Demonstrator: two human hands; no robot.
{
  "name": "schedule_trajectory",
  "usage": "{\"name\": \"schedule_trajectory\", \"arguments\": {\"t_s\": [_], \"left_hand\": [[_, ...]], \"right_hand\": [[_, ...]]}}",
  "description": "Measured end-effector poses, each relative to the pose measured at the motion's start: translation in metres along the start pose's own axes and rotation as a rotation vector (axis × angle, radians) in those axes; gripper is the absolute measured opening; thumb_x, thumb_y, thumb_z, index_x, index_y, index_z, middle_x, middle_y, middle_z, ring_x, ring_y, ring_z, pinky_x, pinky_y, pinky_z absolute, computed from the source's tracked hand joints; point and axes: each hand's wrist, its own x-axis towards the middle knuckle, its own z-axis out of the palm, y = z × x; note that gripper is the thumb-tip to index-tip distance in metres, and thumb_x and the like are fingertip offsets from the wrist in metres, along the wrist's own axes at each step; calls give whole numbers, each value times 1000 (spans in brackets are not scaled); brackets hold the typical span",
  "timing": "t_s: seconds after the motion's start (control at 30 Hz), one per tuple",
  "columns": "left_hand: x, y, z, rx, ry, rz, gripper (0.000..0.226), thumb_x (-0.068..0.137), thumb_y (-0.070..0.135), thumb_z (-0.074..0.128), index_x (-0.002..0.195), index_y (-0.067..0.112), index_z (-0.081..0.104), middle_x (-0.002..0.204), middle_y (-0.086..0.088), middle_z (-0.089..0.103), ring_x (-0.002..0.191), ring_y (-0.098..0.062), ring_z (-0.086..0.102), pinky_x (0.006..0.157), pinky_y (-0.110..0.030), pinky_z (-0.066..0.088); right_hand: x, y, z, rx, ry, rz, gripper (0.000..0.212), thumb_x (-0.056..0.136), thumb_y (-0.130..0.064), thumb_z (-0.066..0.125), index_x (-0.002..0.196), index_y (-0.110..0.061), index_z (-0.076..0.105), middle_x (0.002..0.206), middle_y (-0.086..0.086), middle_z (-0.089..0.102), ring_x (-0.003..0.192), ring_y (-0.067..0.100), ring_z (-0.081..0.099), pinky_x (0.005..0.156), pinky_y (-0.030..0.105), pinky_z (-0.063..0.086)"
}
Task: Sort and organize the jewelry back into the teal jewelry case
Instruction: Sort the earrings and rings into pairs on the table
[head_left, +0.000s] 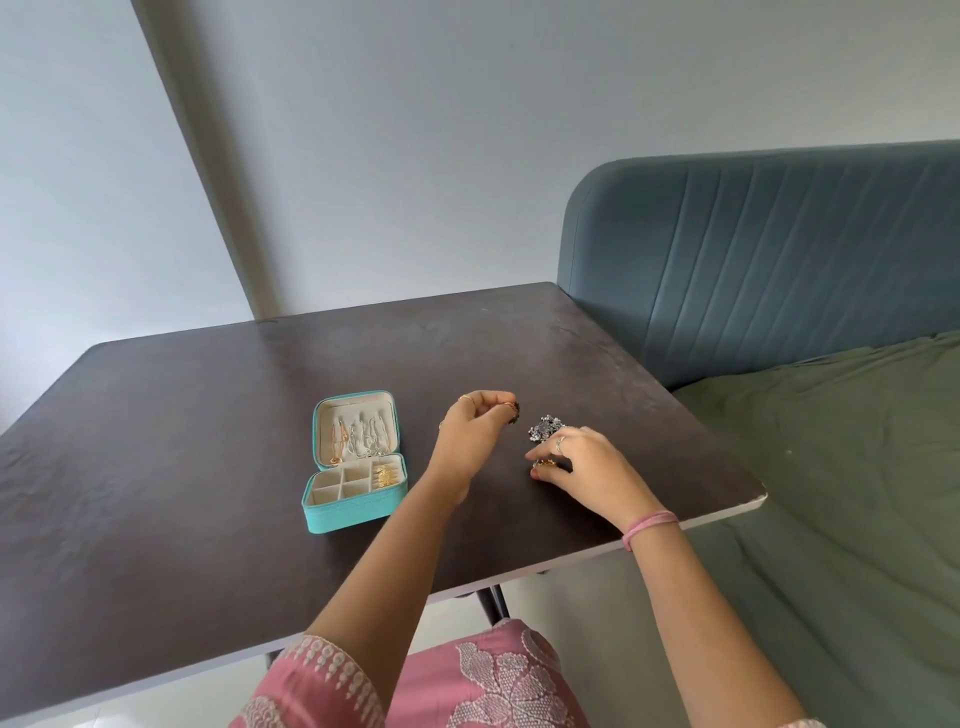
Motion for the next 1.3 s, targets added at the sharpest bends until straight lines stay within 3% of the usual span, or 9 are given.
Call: {"name": "schedule_trajectory", "arguments": {"t_s": [0.17,0.37,0.53,0.67,0.83,0.93,1.07,1.17,1.3], "left_hand": [[3,20,-13,-248,-41,-59,15,91,3,51,93,14,61,80,0,62,76,-11,60,84,-27,49],[9,35,-30,-420,-58,-136,12,93,5,53,95,5,66,82,-6,65,82,-17,64,93,-33,50],[15,36,-43,-311,-131,-134,15,97,3,49,99,8,63,91,-8,65,87,-15,63,92,-30,50],[22,33,-44,-113,-124,-90,14,97,6,50,96,13,62,94,-9,63,85,-15,63,87,-27,51],[32,31,-42,148,-95,-39,17,96,7,52,109,4,62,100,-16,65,86,-22,63,83,-33,52],[38,31,-41,248,-93,-33,17,95,5,53,108,7,63,100,-16,67,83,-21,63,81,-31,53],[47,29,-37,362,-133,-53,22,91,1,58,113,2,63,93,-14,67,76,-18,63,72,-22,55],[53,27,-31,401,-145,-99,23,87,-5,56,108,1,64,81,-11,67,72,-22,64,77,-32,57],[58,22,-22,445,-121,-142,17,84,-6,58,95,4,67,76,-8,66,70,-25,66,82,-38,58]], "right_hand": [[6,-16,-9,-138,-70,1,26,91,-27,61,116,-25,68,118,0,66,109,18,60,94,28,44],[4,-25,-10,-338,-56,-79,30,97,-14,43,114,-18,68,113,7,66,103,24,62,89,31,48],[13,-15,-15,239,101,1,26,95,-9,53,114,-16,70,109,-1,69,99,9,64,89,8,44],[24,-21,-17,915,94,182,30,97,-3,47,101,-23,70,106,5,70,94,16,67,88,26,55],[44,-30,-24,1469,-12,363,24,96,6,44,104,-1,65,99,13,68,93,21,65,84,28,57],[55,-30,-22,1447,-61,406,20,94,2,51,107,0,66,102,14,68,93,23,66,86,31,57],[67,-29,-21,1180,-67,384,19,93,-7,59,110,-12,67,96,1,68,83,15,64,83,30,55],[78,-27,-20,1015,-72,377,19,95,-13,57,110,-16,67,91,-4,68,78,9,64,84,30,52],[92,-22,-15,854,-146,399,17,97,-10,53,110,-12,64,83,-1,66,69,9,63,67,22,52]]}}
